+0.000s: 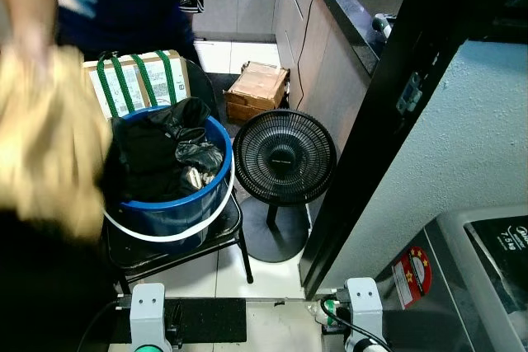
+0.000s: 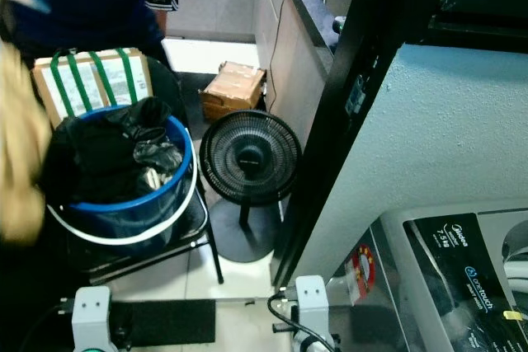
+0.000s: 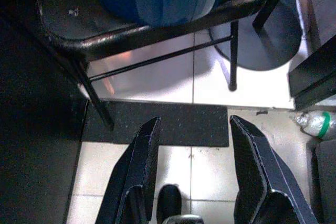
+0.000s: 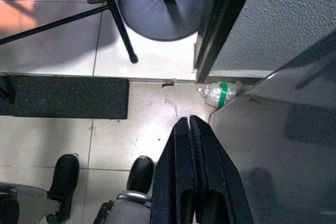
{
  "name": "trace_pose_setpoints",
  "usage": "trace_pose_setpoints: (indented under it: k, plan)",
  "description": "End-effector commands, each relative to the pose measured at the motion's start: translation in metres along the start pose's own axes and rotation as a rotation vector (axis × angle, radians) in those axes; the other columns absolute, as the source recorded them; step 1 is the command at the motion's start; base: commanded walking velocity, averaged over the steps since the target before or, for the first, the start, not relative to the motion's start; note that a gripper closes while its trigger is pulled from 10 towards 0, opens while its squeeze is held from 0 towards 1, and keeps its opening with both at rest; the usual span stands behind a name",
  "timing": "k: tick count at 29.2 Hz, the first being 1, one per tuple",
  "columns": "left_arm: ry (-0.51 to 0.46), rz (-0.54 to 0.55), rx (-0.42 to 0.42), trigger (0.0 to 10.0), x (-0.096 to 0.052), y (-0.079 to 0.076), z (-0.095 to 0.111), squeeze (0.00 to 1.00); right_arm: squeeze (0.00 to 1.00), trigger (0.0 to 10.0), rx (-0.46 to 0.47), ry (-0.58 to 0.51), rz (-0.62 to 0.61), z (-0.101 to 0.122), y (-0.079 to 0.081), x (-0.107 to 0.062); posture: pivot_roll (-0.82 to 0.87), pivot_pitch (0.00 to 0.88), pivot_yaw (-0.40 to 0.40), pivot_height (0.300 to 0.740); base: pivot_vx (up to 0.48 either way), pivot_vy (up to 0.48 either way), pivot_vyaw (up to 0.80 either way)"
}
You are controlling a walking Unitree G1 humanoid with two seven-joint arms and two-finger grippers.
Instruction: Clothes washing
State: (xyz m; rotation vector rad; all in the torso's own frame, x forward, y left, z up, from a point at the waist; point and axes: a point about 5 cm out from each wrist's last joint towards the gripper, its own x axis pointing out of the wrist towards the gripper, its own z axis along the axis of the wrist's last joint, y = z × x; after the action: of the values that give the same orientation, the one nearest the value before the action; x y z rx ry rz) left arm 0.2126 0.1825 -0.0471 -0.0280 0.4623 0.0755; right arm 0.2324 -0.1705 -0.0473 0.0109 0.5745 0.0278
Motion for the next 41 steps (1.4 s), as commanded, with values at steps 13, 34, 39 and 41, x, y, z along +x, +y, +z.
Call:
trace_pose_setpoints:
  k: [13, 34, 39, 41]
  plan:
    - [0.071, 0.007, -0.006, 10.0, -0.0021, 0.0050, -0.0103, 0.00, 0.00, 10.0, -0.005, 0.057, -0.006, -0.0079, -0.0054, -0.0018, 0.12, 0.050, -0.005, 0.740, 0.000, 0.000, 0.00]
    - [0.087, -0.022, -0.005, 10.0, -0.0016, 0.0009, -0.0120, 0.00, 0.00, 10.0, -0.022, 0.075, -0.011, -0.0136, -0.0061, -0.0043, 0.10, 0.047, 0.005, 0.740, 0.000, 0.000, 0.00]
    - [0.102, -0.026, -0.009, 10.0, -0.0003, 0.0000, -0.0122, 0.00, 0.00, 10.0, -0.039, 0.081, -0.008, -0.0143, -0.0100, -0.0050, 0.10, 0.023, -0.005, 0.740, 0.000, 0.000, 0.00]
    - [0.105, -0.024, -0.012, 10.0, 0.0012, 0.0007, -0.0109, 0.00, 0.00, 10.0, -0.044, 0.075, -0.006, -0.0126, -0.0102, -0.0044, 0.08, 0.022, 0.005, 0.740, 0.000, 0.000, 0.00]
